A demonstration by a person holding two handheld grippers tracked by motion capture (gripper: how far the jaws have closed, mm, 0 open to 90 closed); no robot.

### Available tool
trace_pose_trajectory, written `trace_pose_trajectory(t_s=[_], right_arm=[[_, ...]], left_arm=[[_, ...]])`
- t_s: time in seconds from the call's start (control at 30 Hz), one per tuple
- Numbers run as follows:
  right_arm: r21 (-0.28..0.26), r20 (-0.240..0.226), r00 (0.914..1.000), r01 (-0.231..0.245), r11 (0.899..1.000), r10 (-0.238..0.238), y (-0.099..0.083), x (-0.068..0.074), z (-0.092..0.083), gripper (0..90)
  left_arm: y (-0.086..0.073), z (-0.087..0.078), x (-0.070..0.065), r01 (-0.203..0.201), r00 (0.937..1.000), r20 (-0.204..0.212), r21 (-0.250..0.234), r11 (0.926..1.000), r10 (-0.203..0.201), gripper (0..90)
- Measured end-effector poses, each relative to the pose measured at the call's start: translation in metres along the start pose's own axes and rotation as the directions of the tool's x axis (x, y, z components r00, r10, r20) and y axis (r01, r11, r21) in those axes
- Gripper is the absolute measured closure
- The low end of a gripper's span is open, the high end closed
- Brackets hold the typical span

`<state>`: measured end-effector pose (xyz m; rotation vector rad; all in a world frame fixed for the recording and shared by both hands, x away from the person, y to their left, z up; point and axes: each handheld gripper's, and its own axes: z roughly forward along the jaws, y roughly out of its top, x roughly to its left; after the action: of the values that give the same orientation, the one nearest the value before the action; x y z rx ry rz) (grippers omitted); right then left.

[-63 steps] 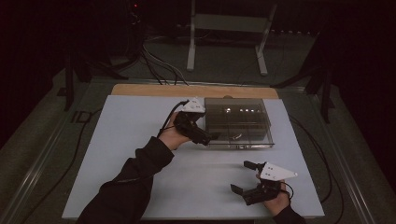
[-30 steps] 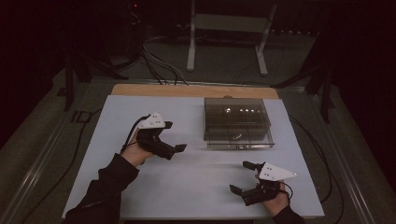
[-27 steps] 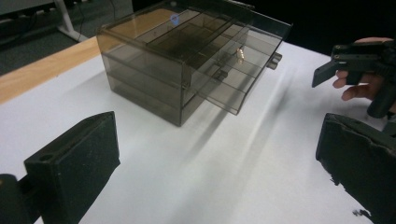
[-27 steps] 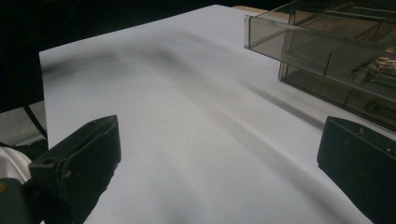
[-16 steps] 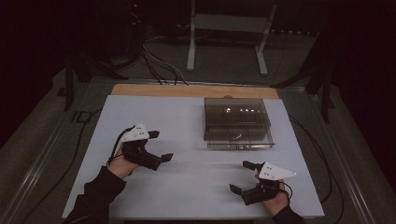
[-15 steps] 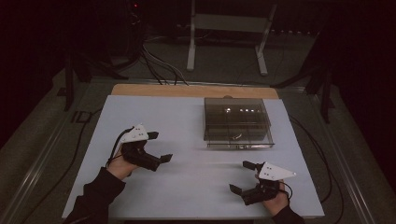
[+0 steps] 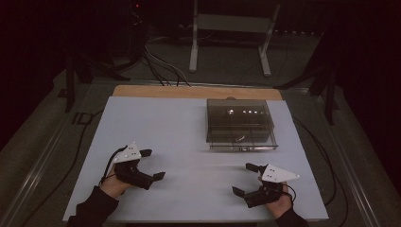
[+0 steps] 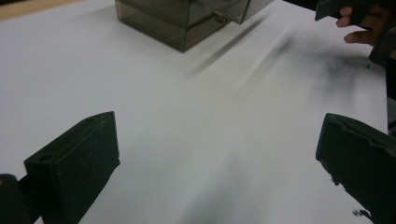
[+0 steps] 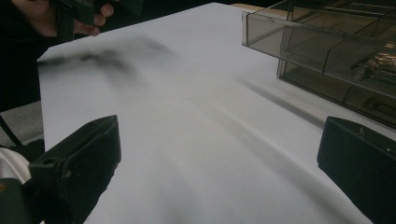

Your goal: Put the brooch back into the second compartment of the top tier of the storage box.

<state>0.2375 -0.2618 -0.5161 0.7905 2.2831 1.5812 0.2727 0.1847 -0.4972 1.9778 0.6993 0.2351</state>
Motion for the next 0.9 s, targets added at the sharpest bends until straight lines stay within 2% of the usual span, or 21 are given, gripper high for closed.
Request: trace_pose_trajectory(t_s=[0.3,0.43,0.53,0.8,0.9], right_arm=[[0.003,-0.002,1.0000,0.005,1.000,-0.005,0.000,0.000,0.000,0.0],[0.003,0.000,1.0000,0.009,1.000,-0.009,0.000,0.001,0.000,0.0],[0.003,0.000,1.0000,0.009,1.000,-0.009,0.000,0.001,0.000,0.0],[0.008,-0.001,0.9999,0.016,1.000,-0.016,0.000,0.001,0.000,0.0],[0.011,-0.004,0.9999,0.012,1.000,-0.012,0.000,0.001,0.001,0.0]], left_arm=[[-0.023,-0.007,-0.006,-0.006,1.0000,-0.001,0.030,0.9995,0.006,0.5],[-0.030,-0.012,-0.008,0.016,0.9999,0.003,0.036,0.9992,-0.016,0.5],[-0.036,-0.018,-0.008,0.033,0.9994,-0.007,0.030,0.9990,-0.033,0.5],[-0.052,-0.037,-0.007,0.034,0.9978,-0.059,0.040,0.9986,-0.031,0.5],[-0.058,-0.044,-0.004,0.051,0.9957,-0.079,0.033,0.9981,-0.049,0.5]])
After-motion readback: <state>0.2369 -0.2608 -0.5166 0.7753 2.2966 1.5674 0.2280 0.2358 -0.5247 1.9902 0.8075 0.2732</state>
